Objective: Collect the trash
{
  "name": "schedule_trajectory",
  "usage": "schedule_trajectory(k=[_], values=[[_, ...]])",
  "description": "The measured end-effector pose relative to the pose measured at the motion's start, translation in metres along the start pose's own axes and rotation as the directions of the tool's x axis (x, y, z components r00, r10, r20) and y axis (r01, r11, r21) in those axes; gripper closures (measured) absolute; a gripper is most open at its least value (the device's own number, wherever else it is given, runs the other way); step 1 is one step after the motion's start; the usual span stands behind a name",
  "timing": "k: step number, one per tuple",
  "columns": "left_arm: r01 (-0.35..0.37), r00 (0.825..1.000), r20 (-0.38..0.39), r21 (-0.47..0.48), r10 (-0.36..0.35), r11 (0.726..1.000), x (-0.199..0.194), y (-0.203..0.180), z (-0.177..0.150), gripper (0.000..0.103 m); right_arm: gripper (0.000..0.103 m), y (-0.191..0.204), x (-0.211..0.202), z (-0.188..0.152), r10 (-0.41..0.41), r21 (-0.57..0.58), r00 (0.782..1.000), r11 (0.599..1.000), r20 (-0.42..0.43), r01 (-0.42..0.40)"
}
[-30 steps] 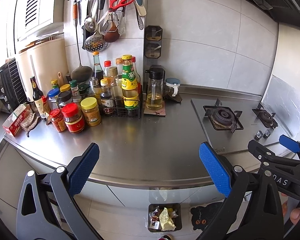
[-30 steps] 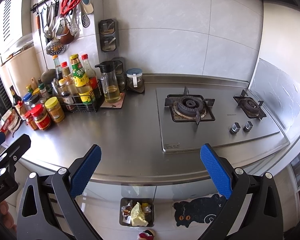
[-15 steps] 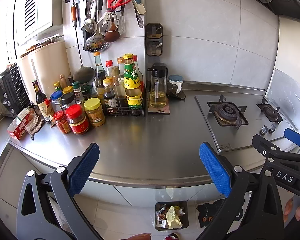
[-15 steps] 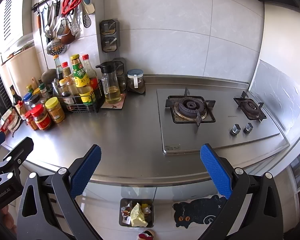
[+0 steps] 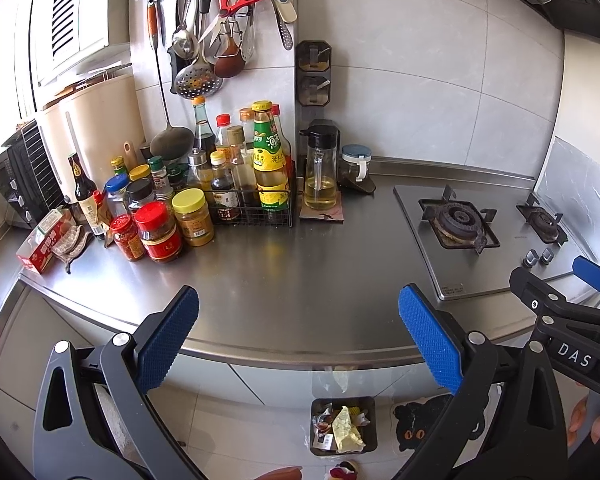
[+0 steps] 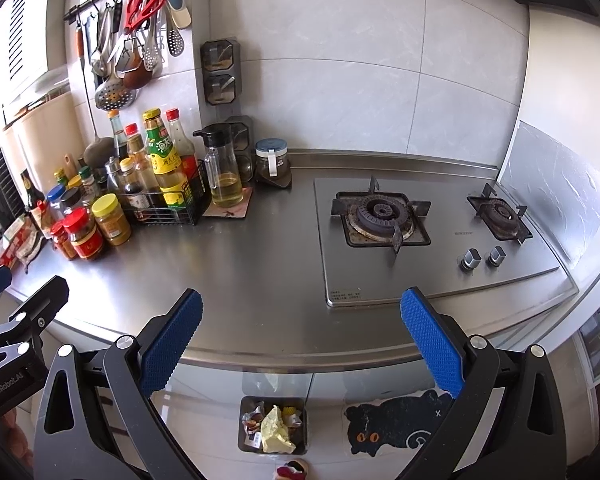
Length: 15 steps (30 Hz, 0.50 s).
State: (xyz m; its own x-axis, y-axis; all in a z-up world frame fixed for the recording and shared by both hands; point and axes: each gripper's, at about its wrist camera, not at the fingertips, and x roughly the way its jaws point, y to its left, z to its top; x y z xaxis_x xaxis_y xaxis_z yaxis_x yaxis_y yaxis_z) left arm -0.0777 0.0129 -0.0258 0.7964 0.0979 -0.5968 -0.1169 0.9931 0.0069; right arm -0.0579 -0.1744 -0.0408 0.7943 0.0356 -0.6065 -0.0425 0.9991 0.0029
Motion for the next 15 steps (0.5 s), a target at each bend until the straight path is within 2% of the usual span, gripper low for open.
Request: schedule_trajectory(k=[15], values=[[-0.001, 1.0, 0.004, 0.001, 0.001, 1.0, -0.0035, 0.002, 0.0019, 0.008, 0.003, 0.0032, -0.0056, 0.0033, 0.0, -0.012, 1.0, 1.0, 0.007, 0.0]])
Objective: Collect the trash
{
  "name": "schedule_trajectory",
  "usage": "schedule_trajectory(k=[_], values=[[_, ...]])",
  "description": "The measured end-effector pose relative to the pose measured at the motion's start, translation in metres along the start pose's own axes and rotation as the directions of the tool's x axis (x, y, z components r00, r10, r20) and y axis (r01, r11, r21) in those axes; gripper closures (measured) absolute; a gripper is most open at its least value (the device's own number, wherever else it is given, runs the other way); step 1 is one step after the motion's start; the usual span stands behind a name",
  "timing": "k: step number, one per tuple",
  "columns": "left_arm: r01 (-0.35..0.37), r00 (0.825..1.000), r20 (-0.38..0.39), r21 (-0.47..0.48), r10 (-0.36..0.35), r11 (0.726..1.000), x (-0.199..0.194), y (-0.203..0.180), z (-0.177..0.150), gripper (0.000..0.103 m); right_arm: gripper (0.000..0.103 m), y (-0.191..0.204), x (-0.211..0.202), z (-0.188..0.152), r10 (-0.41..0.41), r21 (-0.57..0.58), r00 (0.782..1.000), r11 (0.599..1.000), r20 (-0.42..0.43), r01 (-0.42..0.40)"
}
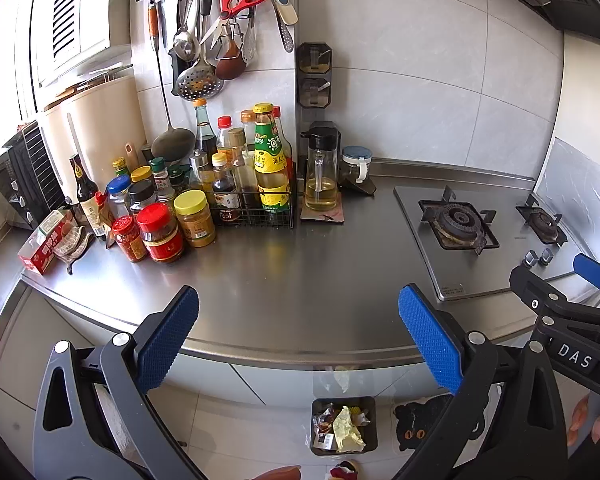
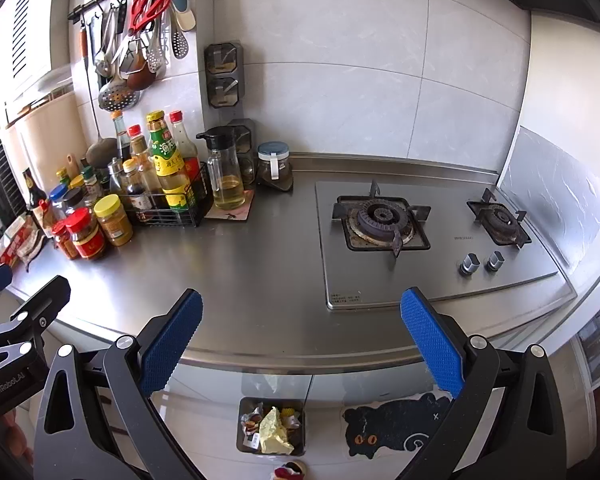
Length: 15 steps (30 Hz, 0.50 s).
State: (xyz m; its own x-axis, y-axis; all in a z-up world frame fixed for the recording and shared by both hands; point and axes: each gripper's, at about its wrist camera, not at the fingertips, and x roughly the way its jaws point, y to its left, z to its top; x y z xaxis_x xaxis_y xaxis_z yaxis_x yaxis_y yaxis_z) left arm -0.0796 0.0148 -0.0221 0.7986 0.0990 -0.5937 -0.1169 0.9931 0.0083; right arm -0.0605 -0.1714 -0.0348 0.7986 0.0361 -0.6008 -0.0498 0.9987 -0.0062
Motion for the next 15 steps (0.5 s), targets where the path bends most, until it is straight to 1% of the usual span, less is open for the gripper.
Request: schedule_trajectory(k=[10, 13, 15], values=[[0.002, 1.0, -0.002, 0.002, -0.002, 1.0, -0.0007, 0.0, 0.0006, 0.008, 0.003, 0.0048, 0.0019, -0.0002, 0.012, -0.002, 1.0, 1.0, -0.023, -0.012], [0.011, 1.0, -0.006, 0.004, -0.011, 1.0, -0.0004, 0.0001, 0.0012, 0.008, 0.003, 0.0062, 0.0044, -0.001, -0.017, -0.002, 0.999, 1.0, -0.029, 0.017], [0.023, 1.0, -0.011, 0.0, -0.023, 1.0, 0.0011, 0.0003, 0.0013, 0.008, 0.003, 0.0056, 0.0067, -0.0009, -0.006, 0.004, 0.999, 1.0, -0.041, 0.006]])
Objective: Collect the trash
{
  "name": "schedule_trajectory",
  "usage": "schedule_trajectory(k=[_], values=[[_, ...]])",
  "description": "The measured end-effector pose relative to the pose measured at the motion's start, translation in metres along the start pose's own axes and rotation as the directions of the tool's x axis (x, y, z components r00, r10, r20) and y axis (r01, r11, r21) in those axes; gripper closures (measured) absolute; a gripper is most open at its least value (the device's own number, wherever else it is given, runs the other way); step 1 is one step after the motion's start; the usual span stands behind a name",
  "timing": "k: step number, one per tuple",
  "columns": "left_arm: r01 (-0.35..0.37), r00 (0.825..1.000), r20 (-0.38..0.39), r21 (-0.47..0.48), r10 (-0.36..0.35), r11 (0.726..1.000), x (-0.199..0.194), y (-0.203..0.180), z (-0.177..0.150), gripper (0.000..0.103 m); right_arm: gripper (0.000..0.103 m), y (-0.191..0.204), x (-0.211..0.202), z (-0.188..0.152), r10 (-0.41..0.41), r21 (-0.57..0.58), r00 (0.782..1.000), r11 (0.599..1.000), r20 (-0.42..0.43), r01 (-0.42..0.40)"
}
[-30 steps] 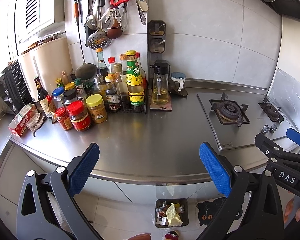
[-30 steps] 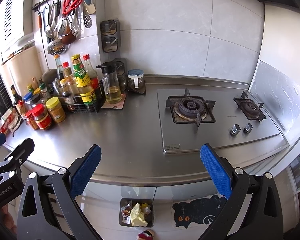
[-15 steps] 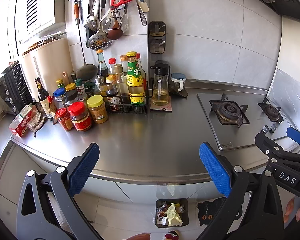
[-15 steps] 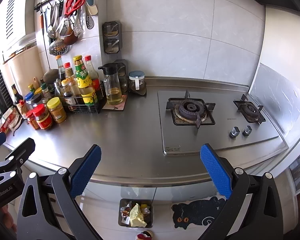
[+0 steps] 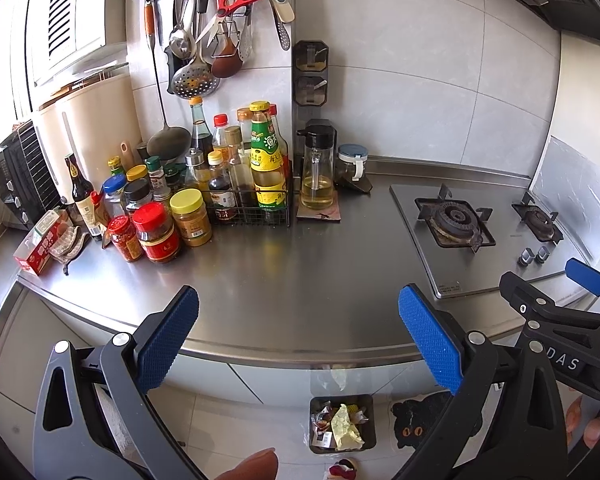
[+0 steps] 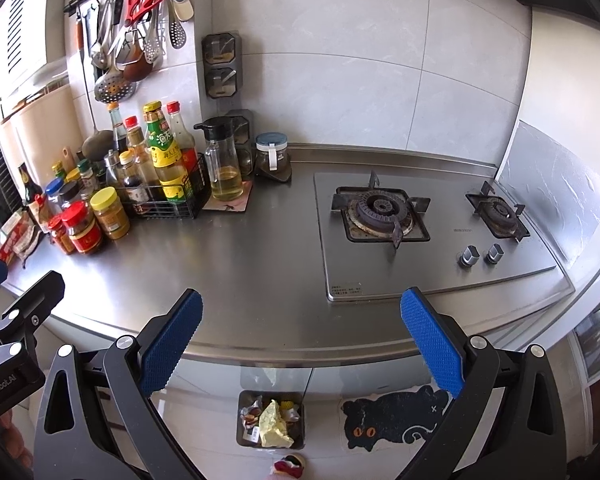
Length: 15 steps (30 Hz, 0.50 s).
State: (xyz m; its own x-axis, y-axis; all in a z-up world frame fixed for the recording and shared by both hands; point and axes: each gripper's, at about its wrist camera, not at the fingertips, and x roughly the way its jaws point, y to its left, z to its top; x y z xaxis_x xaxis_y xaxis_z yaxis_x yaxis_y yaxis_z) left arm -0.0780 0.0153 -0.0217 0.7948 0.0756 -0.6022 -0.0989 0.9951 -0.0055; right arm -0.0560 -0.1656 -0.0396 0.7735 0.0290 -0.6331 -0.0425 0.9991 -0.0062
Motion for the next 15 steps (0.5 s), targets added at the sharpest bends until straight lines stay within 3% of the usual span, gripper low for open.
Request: schedule_trajectory(k=[15], values=[[0.004, 1.0, -0.01, -0.005, -0.004, 1.0, 0.014, 0.003, 0.002, 0.008, 0.003, -0.005, 0.015, -0.001, -0.007, 0.024, 0.999, 1.0, -0.032, 0.007]])
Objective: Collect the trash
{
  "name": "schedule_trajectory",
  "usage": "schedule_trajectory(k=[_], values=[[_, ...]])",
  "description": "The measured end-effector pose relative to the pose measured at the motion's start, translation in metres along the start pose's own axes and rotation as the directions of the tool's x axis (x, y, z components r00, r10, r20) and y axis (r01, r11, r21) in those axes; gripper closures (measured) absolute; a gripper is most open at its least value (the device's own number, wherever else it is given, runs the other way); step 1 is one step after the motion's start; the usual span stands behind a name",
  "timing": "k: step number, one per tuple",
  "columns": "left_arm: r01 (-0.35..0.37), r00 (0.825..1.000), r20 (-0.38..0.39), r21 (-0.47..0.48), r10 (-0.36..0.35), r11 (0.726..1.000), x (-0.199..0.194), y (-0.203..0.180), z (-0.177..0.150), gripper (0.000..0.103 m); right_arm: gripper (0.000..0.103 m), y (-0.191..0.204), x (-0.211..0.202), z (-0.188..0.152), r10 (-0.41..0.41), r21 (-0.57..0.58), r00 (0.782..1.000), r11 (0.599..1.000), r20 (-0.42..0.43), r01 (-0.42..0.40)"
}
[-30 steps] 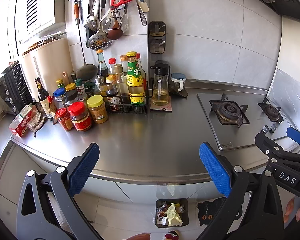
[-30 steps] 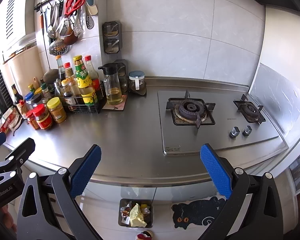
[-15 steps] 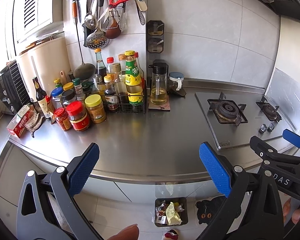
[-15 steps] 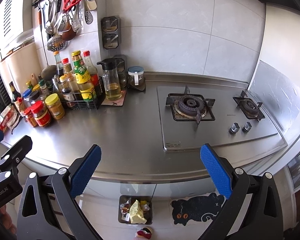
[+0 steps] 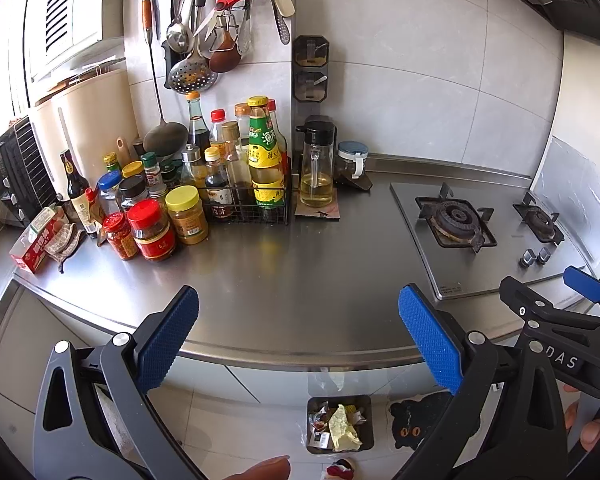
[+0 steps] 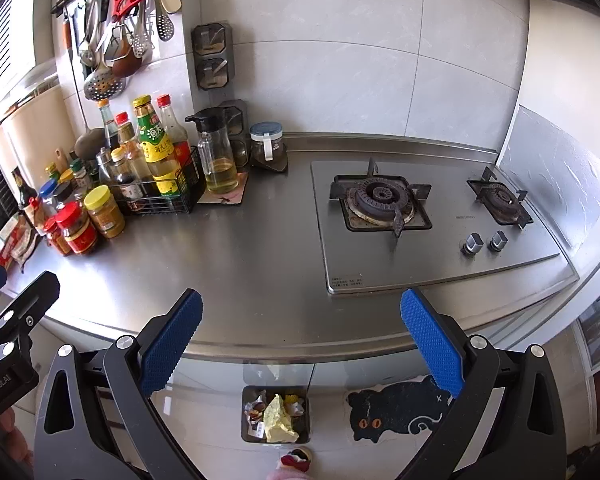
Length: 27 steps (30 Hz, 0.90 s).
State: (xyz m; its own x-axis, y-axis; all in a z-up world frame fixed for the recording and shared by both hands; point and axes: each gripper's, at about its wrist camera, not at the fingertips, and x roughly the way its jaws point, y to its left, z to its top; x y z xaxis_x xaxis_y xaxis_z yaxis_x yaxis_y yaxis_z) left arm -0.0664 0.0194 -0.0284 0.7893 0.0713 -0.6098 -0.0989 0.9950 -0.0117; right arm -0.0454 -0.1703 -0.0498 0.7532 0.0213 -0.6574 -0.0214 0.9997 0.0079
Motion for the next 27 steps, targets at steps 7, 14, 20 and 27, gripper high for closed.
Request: schedule_trajectory(k=[7, 14, 20, 27], values=[[0.01, 1.0, -0.015, -0.004, -0.01, 1.0, 0.006, 0.001, 0.002, 0.008, 0.003, 0.002, 0.003, 0.003, 0.015, 0.005, 1.0, 1.0, 0.006, -0.015], [0.014, 1.0, -0.024, 0.001, -0.014, 1.0, 0.011, -0.001, 0.003, 0.008, 0.003, 0.002, 0.001, 0.005, -0.002, -0.012, 0.999, 1.0, 0.032, 0.003], [0.012, 1.0, -0.027, 0.003, -0.012, 1.0, 0.013, -0.002, 0.004, 0.008, 0.003, 0.002, 0.002, 0.006, -0.011, -0.02, 0.999, 1.0, 0.036, 0.012], [-0.006, 1.0, -0.023, 0.004, 0.006, 1.0, 0.015, -0.002, 0.005, 0.008, 0.003, 0.002, 0.007, 0.006, -0.01, -0.025, 1.0, 1.0, 0.026, 0.011]])
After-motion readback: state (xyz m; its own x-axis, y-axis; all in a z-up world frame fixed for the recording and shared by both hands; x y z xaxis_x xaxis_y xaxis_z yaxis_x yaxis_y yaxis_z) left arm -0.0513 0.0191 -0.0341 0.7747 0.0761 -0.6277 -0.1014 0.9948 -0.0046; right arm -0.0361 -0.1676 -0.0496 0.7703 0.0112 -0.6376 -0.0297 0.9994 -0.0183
